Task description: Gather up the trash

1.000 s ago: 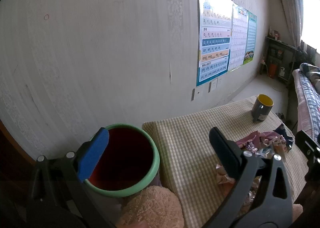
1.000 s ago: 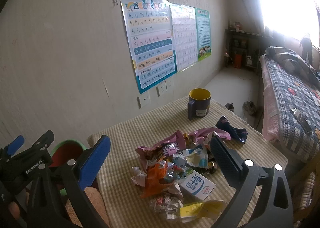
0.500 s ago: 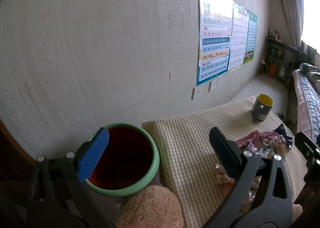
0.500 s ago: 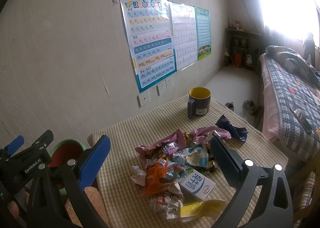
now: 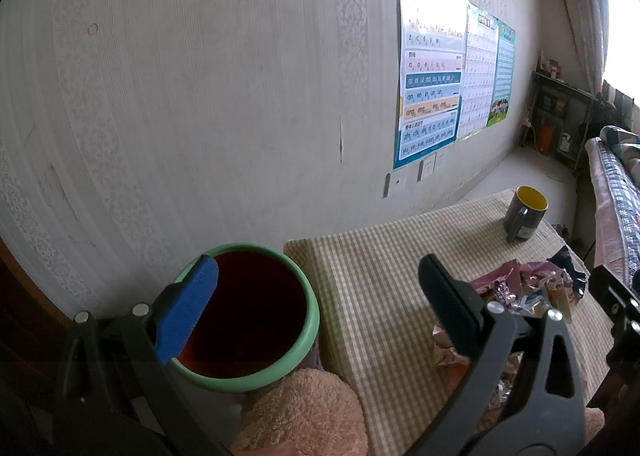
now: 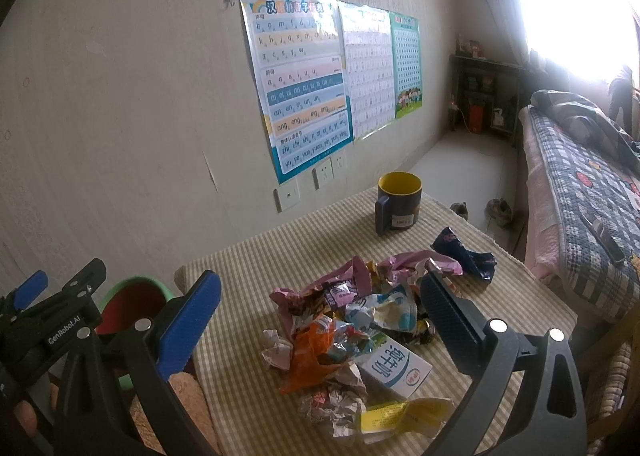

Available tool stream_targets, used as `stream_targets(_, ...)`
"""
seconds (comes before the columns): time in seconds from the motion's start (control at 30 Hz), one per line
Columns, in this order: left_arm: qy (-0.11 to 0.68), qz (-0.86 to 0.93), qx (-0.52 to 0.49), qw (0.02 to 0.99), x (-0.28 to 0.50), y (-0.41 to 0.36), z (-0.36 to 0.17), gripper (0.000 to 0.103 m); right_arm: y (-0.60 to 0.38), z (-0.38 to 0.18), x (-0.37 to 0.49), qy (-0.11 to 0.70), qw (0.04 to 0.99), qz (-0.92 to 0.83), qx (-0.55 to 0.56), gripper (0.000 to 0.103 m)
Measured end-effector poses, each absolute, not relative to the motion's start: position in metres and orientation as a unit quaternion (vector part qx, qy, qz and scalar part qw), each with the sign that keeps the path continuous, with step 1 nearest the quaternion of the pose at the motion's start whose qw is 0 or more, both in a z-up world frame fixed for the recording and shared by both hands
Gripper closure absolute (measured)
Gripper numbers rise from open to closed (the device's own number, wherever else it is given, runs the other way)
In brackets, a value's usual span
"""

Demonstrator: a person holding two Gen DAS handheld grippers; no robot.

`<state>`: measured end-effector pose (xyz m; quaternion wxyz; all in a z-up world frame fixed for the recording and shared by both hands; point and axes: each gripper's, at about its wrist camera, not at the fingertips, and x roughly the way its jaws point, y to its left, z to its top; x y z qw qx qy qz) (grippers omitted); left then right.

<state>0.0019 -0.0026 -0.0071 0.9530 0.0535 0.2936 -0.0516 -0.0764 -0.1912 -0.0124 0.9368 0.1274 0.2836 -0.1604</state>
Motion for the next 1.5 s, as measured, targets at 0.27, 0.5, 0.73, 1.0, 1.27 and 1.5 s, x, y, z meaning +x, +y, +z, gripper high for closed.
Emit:
stream_targets(0.27, 0.293, -0.053, 0.053, 0.953, 0.002, -0.002, -0.007, 0.005, -0.193, -0.019, -0.077, 0.287, 0.935, -0.16, 0.13, 0.007)
stream_targets(0.5, 0.295, -0.054, 0.052, 0.952, 0.004, -0.003, -0.006, 0.005, -0.193, -0.019, -0.076, 0.288, 0.935, -0.16, 0.13, 0.007)
stream_targets(0.73, 0.295, -0.054, 0.056, 0.952, 0.003, -0.004, -0.005, 0.005, -0.193, -0.021, -0.076, 0.29, 0.934, -0.16, 0.131, 0.007)
stream_targets(1.0, 0.3, -0.07, 0.063, 0.949, 0.006, -0.007, -0.01, 0.005, -0.196, -0.024, -0.075, 0.293, 0.933, -0.161, 0.133, 0.007)
stream_targets(1.27, 0.274, -0.059, 0.108, 0.954, 0.006, -0.02, -0.038, 0.005, -0.22, -0.04, -0.078, 0.307, 0.926, -0.173, 0.138, 0.007)
stream_targets(1.5, 0.319, -0.088, 0.133, 0.934, 0.014, -0.039, -0.078, 0.005, -0.243, -0.086, -0.097, 0.364, 0.899, -0.194, 0.148, 0.007)
